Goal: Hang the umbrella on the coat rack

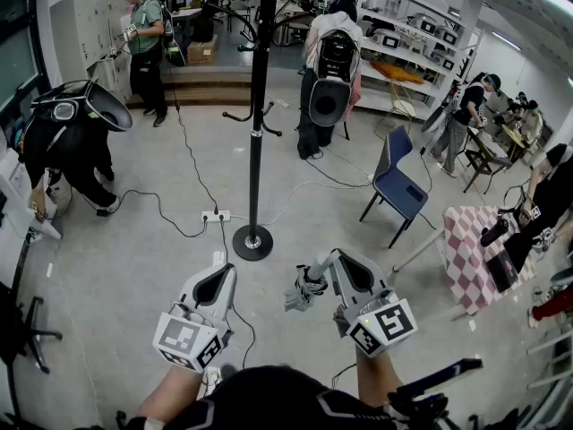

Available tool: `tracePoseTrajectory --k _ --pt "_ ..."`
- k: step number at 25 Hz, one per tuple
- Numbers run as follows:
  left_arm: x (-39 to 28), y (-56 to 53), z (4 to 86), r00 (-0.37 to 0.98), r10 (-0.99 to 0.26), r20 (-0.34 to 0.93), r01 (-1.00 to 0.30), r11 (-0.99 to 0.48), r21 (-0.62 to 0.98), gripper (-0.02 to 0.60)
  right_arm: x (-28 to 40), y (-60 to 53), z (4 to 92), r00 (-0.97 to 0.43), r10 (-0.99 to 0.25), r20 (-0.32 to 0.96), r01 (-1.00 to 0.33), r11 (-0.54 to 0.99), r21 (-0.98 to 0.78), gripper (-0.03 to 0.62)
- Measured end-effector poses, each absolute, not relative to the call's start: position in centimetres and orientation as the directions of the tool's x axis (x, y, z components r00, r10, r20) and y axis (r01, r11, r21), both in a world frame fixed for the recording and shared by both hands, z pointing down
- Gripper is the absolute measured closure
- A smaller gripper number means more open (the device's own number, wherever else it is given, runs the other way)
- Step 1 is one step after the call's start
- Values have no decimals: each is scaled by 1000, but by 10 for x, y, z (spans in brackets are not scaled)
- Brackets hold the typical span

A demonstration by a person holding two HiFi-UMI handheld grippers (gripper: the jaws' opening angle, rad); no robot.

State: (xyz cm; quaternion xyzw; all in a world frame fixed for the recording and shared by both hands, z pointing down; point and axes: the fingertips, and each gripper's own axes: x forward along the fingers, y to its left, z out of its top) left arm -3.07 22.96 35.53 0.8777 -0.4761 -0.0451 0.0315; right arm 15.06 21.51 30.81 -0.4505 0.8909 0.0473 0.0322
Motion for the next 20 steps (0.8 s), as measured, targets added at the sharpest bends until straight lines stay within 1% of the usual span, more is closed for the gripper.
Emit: tracePoseTrajectory --k 20 --pt "-60 245 360 559 -827 -53 -819 -561 120 572 125 232 302 -572 -813 -109 -820 571 46 586"
